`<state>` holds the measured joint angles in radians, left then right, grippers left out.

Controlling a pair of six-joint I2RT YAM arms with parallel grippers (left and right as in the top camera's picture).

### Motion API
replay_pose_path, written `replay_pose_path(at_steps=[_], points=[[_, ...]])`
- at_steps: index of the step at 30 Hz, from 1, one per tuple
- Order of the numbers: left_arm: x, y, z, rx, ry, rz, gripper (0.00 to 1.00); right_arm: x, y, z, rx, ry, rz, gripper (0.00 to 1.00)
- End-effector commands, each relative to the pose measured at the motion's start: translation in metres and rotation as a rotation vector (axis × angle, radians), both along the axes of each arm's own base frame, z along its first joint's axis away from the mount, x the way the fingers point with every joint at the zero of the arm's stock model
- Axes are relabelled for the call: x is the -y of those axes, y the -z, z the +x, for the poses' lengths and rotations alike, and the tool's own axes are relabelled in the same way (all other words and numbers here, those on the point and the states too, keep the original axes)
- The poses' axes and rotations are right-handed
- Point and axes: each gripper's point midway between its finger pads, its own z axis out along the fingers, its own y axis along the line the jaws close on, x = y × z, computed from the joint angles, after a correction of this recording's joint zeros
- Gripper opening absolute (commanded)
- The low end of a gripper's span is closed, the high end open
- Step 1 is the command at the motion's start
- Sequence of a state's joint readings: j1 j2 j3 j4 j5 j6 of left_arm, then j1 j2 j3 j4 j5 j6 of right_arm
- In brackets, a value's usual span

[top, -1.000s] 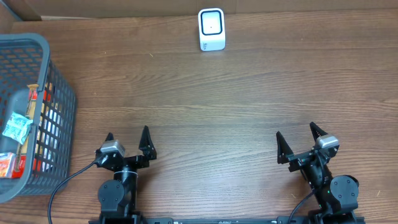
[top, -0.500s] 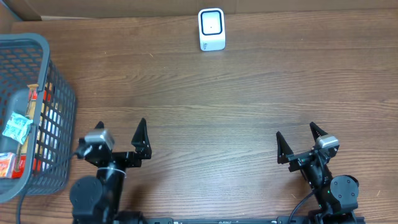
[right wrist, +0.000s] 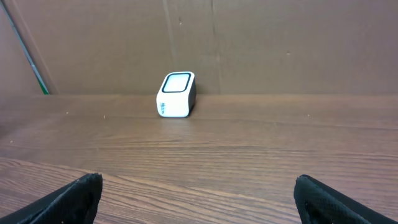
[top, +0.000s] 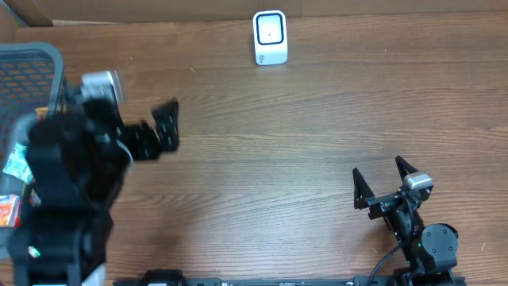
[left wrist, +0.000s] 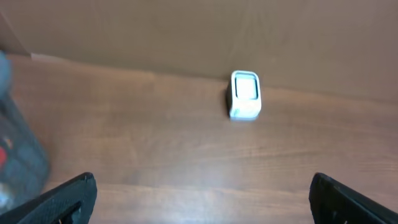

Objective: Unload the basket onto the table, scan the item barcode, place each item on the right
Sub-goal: 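Reach the left gripper into the basket and grasp the teal wipes pack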

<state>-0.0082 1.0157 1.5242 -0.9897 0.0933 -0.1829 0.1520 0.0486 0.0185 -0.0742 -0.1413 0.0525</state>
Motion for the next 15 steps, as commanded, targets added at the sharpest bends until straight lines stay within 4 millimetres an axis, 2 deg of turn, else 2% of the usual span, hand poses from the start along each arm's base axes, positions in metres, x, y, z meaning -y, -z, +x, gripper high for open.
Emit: replay_pose_path(at_steps=[1, 4, 7, 10, 15], points=[[-0.018, -0.041, 0.009, 0.068, -0.064, 0.115, 1.00, 0.000, 0.002, 0.000, 0.000, 0.001, 0.002, 1.00], [-0.047, -0.052, 0.015, 0.078, -0.207, 0.162, 1.00, 0.000, 0.002, 0.000, 0.000, 0.001, 0.002, 1.00], [-0.086, -0.050, 0.013, 0.066, -0.407, 0.126, 1.00, 0.000, 0.002, 0.000, 0.000, 0.001, 0.002, 1.00], [-0.126, -0.043, 0.007, 0.040, -0.573, 0.075, 1.00, 0.000, 0.002, 0.000, 0.000, 0.001, 0.002, 1.00], [-0.204, -0.017, -0.015, -0.024, -0.884, -0.054, 1.00, 0.000, 0.002, 0.000, 0.000, 0.001, 0.002, 1.00]])
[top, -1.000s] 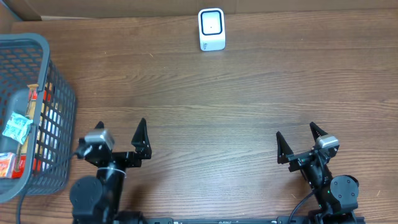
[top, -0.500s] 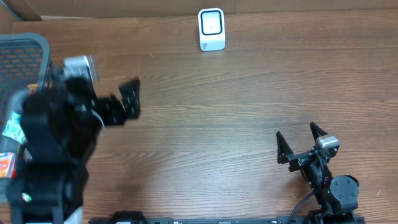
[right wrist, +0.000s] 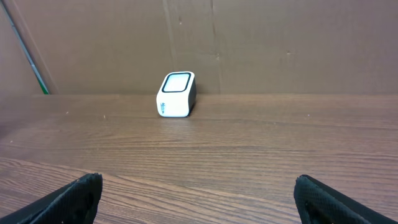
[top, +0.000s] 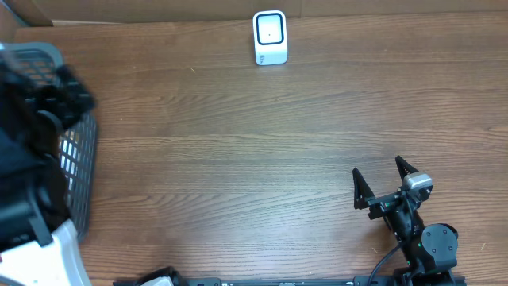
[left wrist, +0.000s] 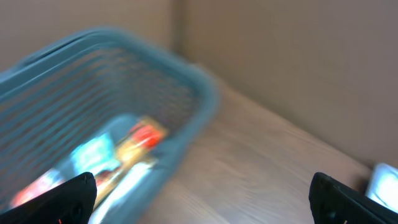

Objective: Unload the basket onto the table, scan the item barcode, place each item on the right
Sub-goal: 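Reach the left gripper into the basket and grasp the teal wipes pack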

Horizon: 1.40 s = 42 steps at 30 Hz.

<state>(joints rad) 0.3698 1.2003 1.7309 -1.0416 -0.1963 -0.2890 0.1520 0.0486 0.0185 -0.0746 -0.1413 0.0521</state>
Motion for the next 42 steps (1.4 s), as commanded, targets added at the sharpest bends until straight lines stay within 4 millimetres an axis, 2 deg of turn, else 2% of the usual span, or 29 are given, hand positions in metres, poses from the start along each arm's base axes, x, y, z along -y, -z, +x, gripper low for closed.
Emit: replay_pose_path(at_steps=[1, 5, 8, 12, 17, 20, 25, 35, 42], points=[[-0.054, 0.009, -0.018, 0.037, -0.240, -0.107, 1.00, 0.000, 0.002, 0.000, 0.001, 0.001, 0.003, 1.00], [-0.096, 0.034, -0.018, 0.023, -0.283, -0.211, 1.00, 0.000, 0.002, 0.000, 0.001, 0.001, 0.003, 1.00], [-0.125, 0.064, -0.011, -0.013, -0.275, -0.294, 1.00, 0.000, 0.002, 0.000, 0.001, 0.001, 0.003, 1.00], [-0.158, 0.115, -0.009, -0.115, -0.316, -0.390, 1.00, 0.000, 0.002, 0.000, 0.000, 0.001, 0.003, 1.00], [-0.183, 0.176, -0.009, -0.284, -0.326, -0.438, 1.00, 0.000, 0.002, 0.000, 0.001, 0.001, 0.003, 1.00], [-0.194, 0.209, -0.009, -0.356, -0.357, -0.464, 1.00, 0.000, 0.002, 0.000, 0.001, 0.001, 0.003, 1.00], [-0.210, 0.248, -0.005, -0.426, -0.386, -0.485, 0.96, 0.000, 0.002, 0.000, 0.001, 0.001, 0.003, 1.00], [-0.229, 0.303, 0.007, -0.516, -0.408, -0.475, 0.93, 0.000, 0.002, 0.000, 0.001, 0.001, 0.003, 1.00], [-0.229, 0.333, 0.021, -0.555, -0.412, -0.472, 0.87, 0.000, 0.002, 0.000, 0.001, 0.001, 0.003, 1.00]])
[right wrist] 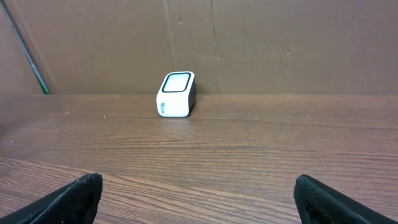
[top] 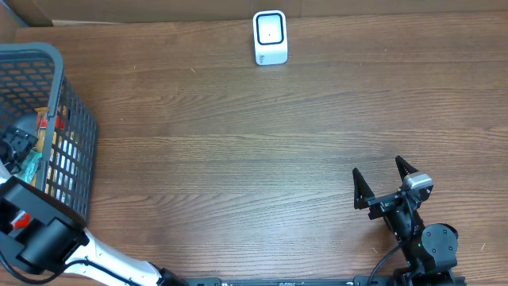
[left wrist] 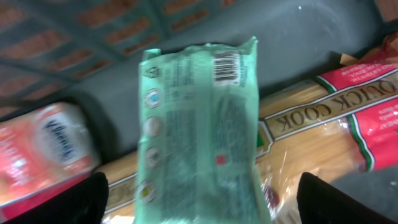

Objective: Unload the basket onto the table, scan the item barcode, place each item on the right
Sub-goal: 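Reach the left gripper into the basket and grasp the teal wipes pack, then lift the teal pack out and place it on the table center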

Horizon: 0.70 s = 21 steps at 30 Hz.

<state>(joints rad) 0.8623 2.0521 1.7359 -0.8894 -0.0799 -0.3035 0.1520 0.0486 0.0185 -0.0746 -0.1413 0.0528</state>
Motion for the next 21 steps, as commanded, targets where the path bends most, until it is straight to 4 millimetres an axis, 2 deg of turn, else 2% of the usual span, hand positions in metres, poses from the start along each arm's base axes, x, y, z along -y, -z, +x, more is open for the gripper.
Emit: replay_pose_path(at_steps=[1, 5, 8, 9, 10, 11, 14, 18, 21], points=[[0.000, 0.020, 0.002, -0.047, 0.000, -0.004, 0.86, 0.000, 0.002, 0.000, 0.001, 0.001, 0.002, 1.00], [-0.003, 0.037, -0.003, -0.096, -0.032, -0.011, 0.85, 0.000, 0.002, 0.000, 0.001, 0.001, 0.002, 1.00], [-0.004, 0.050, -0.008, -0.134, -0.038, -0.016, 0.75, 0.000, 0.002, 0.000, 0.001, 0.001, 0.002, 1.00], [-0.004, 0.051, -0.009, -0.141, -0.038, -0.018, 0.67, 0.000, 0.002, 0.000, 0.001, 0.001, 0.002, 1.00], [-0.004, 0.052, -0.010, -0.145, -0.039, -0.018, 0.52, 0.000, 0.002, 0.000, 0.001, 0.001, 0.002, 1.00], [-0.004, 0.052, -0.010, -0.147, -0.039, -0.018, 0.25, 0.000, 0.002, 0.000, 0.001, 0.001, 0.002, 1.00], [-0.003, 0.050, -0.011, -0.151, -0.040, -0.017, 0.04, 0.000, 0.002, 0.000, 0.001, 0.001, 0.002, 1.00], [-0.001, 0.042, -0.013, -0.148, -0.039, -0.017, 0.04, 0.000, 0.002, 0.000, 0.001, 0.001, 0.002, 1.00], [0.001, 0.023, -0.012, -0.126, -0.037, 0.004, 0.04, 0.000, 0.002, 0.000, 0.001, 0.001, 0.002, 1.00]])
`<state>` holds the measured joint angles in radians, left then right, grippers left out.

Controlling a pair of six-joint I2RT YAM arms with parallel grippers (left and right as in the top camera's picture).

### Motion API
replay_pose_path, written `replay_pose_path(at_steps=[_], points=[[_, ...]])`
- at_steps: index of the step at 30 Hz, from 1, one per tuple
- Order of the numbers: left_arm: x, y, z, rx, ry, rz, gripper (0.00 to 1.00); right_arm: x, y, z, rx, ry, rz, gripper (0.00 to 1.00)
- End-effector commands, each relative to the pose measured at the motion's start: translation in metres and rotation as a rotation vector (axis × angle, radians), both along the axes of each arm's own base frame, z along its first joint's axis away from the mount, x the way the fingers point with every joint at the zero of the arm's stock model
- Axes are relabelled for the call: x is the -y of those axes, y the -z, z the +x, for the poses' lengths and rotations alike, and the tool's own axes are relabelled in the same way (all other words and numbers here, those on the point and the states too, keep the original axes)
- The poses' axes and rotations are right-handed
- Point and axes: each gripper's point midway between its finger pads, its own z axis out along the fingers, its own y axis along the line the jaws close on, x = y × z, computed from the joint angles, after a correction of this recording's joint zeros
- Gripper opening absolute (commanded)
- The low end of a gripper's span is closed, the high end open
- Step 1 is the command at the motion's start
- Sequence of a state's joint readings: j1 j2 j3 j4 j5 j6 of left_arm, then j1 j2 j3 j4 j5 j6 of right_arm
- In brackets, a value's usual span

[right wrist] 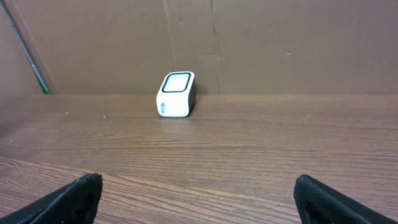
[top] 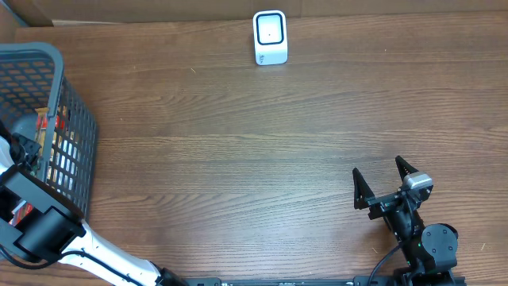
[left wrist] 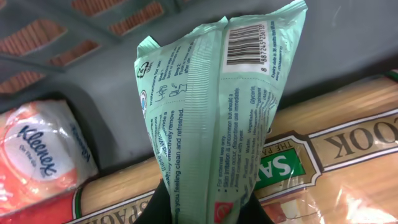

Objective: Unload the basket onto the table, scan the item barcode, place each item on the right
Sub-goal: 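Lift the teal pack out and place it on the table center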

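Note:
A pale green wipes packet (left wrist: 211,112) with a barcode (left wrist: 255,46) near its top end fills the left wrist view. My left gripper (left wrist: 208,211) is shut on the packet's lower end, its dark fingers (left wrist: 163,208) pinching it inside the grey basket (top: 57,59) at the table's left edge. The white scanner (top: 270,36) stands at the back middle of the table and is also seen in the right wrist view (right wrist: 176,94). My right gripper (top: 385,184) rests open near the front right, nothing between its fingers.
Under the packet in the basket lie spaghetti packs (left wrist: 348,149) and a red-and-white Kleenex pack (left wrist: 37,149). The basket's mesh wall (left wrist: 93,25) rises behind them. A cardboard wall (right wrist: 249,43) runs behind the scanner. Wooden tabletop (top: 262,151) stretches between basket and scanner.
My left gripper was open above the green packet lying flat on the spaghetti. Now it is shut on the packet, which stands pinched between the fingers. The right arm has not moved.
My left gripper was open over the table, facing the scanner. Then it pointed toward the basket at the left. Then it hung open inside the basket over the green packet, and now it is shut on that packet. The right gripper stayed open and still throughout.

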<state>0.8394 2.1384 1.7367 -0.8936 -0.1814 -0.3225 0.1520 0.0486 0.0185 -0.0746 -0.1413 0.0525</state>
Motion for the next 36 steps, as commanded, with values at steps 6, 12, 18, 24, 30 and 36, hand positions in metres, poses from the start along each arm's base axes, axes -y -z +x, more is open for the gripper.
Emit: replay_pose_path(at_steps=[6, 12, 18, 24, 30, 36], points=[[0.011, -0.101, 0.008, 0.158, 0.023, 0.137, 0.04, 0.000, 0.002, 0.000, 0.001, 0.001, 0.002, 1.00], [0.045, -0.216, 0.020, 0.394, 0.103, 0.303, 0.04, 0.000, 0.002, 0.000, 0.001, 0.001, 0.002, 1.00], [0.122, -0.306, 0.029, 0.602, 0.265, 0.397, 0.04, 0.000, 0.002, 0.000, 0.001, 0.001, 0.002, 1.00], [0.279, -0.329, 0.038, 0.695, 0.682, 0.236, 0.04, 0.000, 0.002, 0.000, 0.001, 0.001, 0.002, 1.00], [0.399, -0.283, 0.039, 0.571, 1.031, 0.029, 0.04, 0.000, 0.002, 0.000, 0.001, 0.001, 0.002, 1.00], [0.485, -0.201, 0.025, 0.360, 1.276, -0.124, 0.04, 0.000, 0.002, 0.000, 0.001, 0.001, 0.002, 1.00]])
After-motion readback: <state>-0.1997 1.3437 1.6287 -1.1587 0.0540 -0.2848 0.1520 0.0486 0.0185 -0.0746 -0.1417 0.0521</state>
